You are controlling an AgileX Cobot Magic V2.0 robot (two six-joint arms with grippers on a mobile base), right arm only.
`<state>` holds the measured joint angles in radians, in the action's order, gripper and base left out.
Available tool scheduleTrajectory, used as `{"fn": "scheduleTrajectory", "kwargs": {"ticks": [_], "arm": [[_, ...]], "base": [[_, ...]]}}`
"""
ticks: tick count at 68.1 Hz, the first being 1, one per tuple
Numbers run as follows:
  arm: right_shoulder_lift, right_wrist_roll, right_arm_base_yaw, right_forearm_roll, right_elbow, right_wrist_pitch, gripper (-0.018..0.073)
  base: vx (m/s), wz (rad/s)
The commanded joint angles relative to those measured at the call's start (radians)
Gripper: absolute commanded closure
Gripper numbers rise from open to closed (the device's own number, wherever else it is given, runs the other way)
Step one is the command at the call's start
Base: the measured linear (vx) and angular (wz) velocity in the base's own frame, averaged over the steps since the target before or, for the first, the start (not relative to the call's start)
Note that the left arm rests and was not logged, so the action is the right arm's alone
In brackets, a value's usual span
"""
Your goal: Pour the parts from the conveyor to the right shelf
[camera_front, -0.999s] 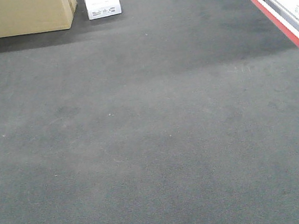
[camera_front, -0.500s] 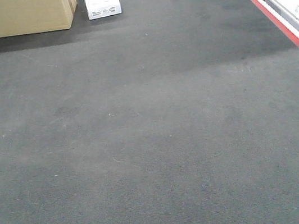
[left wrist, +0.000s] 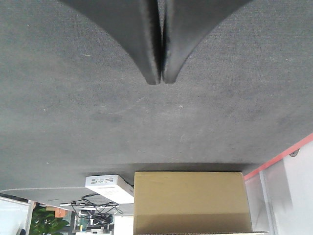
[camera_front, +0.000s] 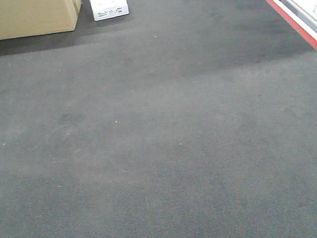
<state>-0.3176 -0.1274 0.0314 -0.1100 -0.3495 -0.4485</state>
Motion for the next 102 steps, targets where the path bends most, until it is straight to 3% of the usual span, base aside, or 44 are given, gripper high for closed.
{"fn": "scheduleTrajectory", "kwargs": {"ticks": [1, 66, 102], "arm": [[-0.014, 0.001, -0.001, -0.016, -0.029, 0.068, 0.0562], [-0.014, 0.001, -0.001, -0.016, -0.029, 0.068, 0.0562], [-0.014, 0.001, -0.001, -0.016, -0.029, 0.066, 0.0562]], "base": [[0.0, 0.0], [-0.01, 0.0], [-0.3, -0.27]]}}
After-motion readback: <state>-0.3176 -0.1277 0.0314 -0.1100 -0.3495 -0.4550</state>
